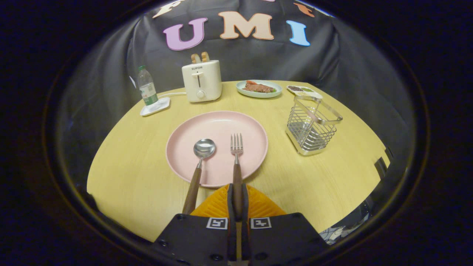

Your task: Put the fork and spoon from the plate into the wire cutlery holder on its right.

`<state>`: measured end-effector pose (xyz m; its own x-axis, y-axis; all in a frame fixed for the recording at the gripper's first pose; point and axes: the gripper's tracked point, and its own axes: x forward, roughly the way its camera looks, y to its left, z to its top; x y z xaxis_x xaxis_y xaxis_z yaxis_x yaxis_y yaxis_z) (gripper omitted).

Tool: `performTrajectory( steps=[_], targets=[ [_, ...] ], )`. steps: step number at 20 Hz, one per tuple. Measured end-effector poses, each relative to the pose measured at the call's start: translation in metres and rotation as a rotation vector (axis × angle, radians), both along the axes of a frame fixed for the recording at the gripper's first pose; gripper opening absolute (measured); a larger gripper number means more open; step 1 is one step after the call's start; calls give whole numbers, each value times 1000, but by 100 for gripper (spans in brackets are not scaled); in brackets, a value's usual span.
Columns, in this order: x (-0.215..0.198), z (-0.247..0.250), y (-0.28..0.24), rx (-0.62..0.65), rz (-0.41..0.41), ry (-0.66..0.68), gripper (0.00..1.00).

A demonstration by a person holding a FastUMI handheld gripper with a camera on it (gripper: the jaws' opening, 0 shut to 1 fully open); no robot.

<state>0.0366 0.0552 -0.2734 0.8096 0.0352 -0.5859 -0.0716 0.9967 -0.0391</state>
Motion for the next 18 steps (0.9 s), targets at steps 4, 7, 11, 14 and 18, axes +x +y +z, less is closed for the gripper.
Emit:
performTrajectory(
  steps=[4, 7, 11, 14, 18],
  targets=[
    [1, 9, -4, -13, -9, -26, 3],
    [0, 15, -9, 10, -29, -36, 3],
    [8, 50, -17, 46, -66, -92, 3],
    [17, 85, -32, 72, -99, -135, 3],
    [29, 126, -67, 67, -141, -174, 3]
  ],
)
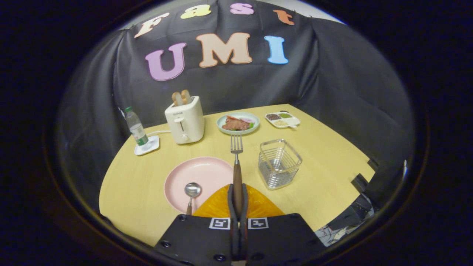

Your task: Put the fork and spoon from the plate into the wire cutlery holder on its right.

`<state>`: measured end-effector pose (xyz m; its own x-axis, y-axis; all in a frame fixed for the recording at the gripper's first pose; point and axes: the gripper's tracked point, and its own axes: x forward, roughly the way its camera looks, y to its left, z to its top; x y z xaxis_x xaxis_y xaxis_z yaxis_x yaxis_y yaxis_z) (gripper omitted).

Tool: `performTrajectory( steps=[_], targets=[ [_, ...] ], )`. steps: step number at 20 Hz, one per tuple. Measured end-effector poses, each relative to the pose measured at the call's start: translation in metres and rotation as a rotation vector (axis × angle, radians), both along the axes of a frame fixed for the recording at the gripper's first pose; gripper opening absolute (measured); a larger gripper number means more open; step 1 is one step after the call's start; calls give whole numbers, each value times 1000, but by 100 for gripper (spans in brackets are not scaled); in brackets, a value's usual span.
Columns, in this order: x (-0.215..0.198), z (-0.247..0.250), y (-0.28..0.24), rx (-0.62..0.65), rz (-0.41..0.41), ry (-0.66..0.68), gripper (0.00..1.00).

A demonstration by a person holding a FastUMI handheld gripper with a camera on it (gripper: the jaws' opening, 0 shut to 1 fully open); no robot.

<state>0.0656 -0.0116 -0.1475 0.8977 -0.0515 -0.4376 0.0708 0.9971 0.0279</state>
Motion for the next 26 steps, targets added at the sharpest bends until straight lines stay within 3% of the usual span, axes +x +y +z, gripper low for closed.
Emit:
performTrajectory(
  steps=[4, 7, 15, 26],
  targets=[
    [6, 19, -49, -63, -43, 22, 3],
    [3, 7, -69, -65, -49, 104, 3],
    [-5, -24, -81, -19, 18, 389, 3],
    [30, -23, -94, -130, 109, 716, 4]
  ],
)
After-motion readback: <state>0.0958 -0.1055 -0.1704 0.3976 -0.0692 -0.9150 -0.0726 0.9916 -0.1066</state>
